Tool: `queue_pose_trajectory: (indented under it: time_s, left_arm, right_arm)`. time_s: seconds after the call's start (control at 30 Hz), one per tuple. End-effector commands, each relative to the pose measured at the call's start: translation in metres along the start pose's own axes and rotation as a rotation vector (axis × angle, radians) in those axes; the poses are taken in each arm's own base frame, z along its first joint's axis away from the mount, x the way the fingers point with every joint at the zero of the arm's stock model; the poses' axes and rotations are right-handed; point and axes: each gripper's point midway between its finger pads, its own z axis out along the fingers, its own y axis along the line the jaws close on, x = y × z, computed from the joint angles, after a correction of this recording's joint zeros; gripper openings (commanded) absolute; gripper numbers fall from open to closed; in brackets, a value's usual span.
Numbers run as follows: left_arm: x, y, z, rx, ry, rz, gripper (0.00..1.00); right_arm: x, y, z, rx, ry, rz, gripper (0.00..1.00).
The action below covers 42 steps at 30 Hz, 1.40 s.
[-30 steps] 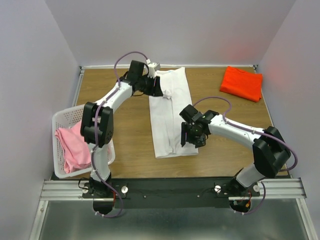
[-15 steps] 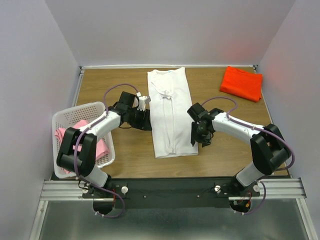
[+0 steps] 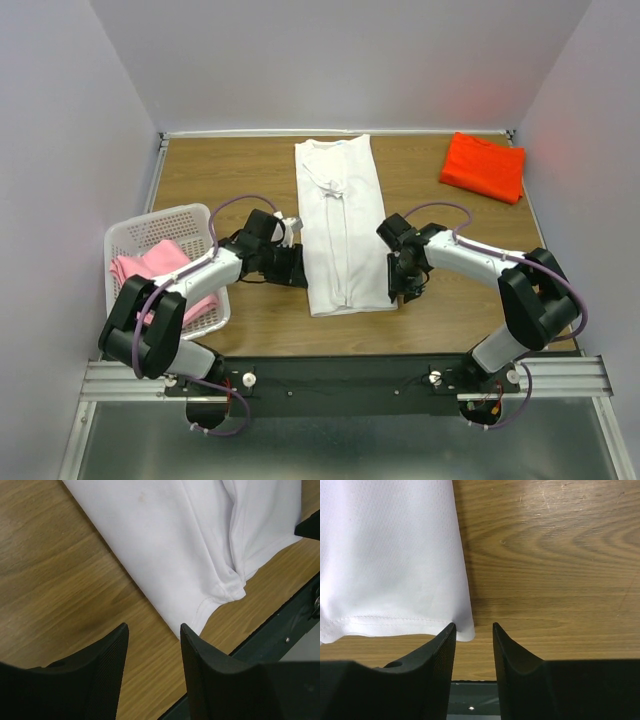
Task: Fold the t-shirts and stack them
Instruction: Fold the tshirt
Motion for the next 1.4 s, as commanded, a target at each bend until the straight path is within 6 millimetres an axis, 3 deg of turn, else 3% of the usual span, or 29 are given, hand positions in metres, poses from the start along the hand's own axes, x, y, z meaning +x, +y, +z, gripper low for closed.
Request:
queue_pose_trajectory:
  time_s: [0.0,0.33,0.8,0.93,1.17,1.37]
  left_arm:
    - [0.0,-0.009,-0.001,-0.003,-0.033,-0.049,0.54]
    - [0.041,-0.018,0.012,-0.033,0.034,-0.124,0.54]
    - [0.052,-0.03,0.03,-0.034,0.072,-0.147,0.54]
    - [0.065,-0.032,0.037,-0.042,0.123,-0.143,0.54]
    - [0.076,-0.025,0.034,-0.109,0.149,-0.169,0.49]
    - [0.073,-0.02,0.029,-0.147,0.117,-0.182,0.45]
  right_arm:
    - [0.009,-0.001,0.007,-0.012,0.031,-0.039,0.41]
    - [0.014,-0.006,0.018,-0.005,0.05,-0.099,0.28]
    - [0.005,-0.002,0.02,-0.011,0.045,-0.175,0.24]
    - [0.005,-0.003,0.02,-0.011,0.045,-0.18,0.24]
    - [0.006,-0.003,0.019,-0.013,0.044,-0.177,0.24]
    - [0.005,-0.002,0.018,-0.015,0.037,-0.169,0.24]
